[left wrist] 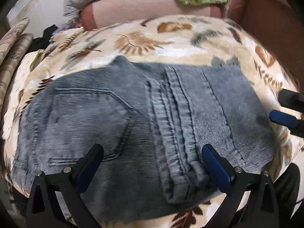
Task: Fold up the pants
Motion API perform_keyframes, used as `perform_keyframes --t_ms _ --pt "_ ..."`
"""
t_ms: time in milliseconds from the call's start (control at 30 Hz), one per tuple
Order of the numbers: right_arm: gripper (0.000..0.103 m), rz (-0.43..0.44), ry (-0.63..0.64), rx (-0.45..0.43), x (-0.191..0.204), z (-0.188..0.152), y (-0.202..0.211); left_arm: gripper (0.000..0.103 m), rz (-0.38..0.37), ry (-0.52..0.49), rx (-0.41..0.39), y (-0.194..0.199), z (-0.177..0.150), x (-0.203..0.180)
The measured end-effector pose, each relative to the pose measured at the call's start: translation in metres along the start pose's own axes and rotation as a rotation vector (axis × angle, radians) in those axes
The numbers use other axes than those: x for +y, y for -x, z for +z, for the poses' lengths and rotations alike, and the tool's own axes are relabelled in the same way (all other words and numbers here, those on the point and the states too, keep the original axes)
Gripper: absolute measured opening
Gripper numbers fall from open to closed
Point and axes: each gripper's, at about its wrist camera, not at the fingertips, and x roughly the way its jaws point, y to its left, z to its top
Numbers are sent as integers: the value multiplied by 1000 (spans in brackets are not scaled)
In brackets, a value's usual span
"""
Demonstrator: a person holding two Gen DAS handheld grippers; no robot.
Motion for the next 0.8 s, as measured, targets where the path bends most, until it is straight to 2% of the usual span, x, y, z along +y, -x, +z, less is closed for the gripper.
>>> perform_keyframes --t_ms 67,100,133,167,267,400,467,533,567,633,700,767,800 --pt "75 8 17 -9 -1 -10 -2 103 6 24 -8 8 -2 9" --pt "83 -60 19 22 -12 -16 -10 103 13 36 -6 10 -3 13" --pt "82 -93 13 63 -26 -21 -22 103 18 46 -3 12 -4 17" --pt "82 -69 24 14 -27 -23 -15 103 23 58 0 13 -6 22" --pt "81 -72 7 17 -12 -20 2 103 41 83 -4 20 -12 34" --pt "81 -23 75 3 5 -29 7 103 32 134 -9 24 -16 49" --pt "82 -74 17 57 -19 -37 -17 103 29 150 -4 24 -18 54" --pt "80 -30 -37 14 -31 -36 -12 103 34 153 2 24 -21 58" --pt "80 -51 -50 30 -25 -33 -6 103 37 153 -3 26 -23 60" --pt "81 -69 23 11 -2 -30 6 103 41 163 -5 27 -25 64" --pt "81 -39 87 1 18 -31 11 103 30 182 -5 27 -26 70" --pt "81 -16 127 3 26 -36 5 103 28 199 0 27 -28 75" --pt "83 -50 136 23 18 -39 -6 103 25 204 -2 28 -29 78"
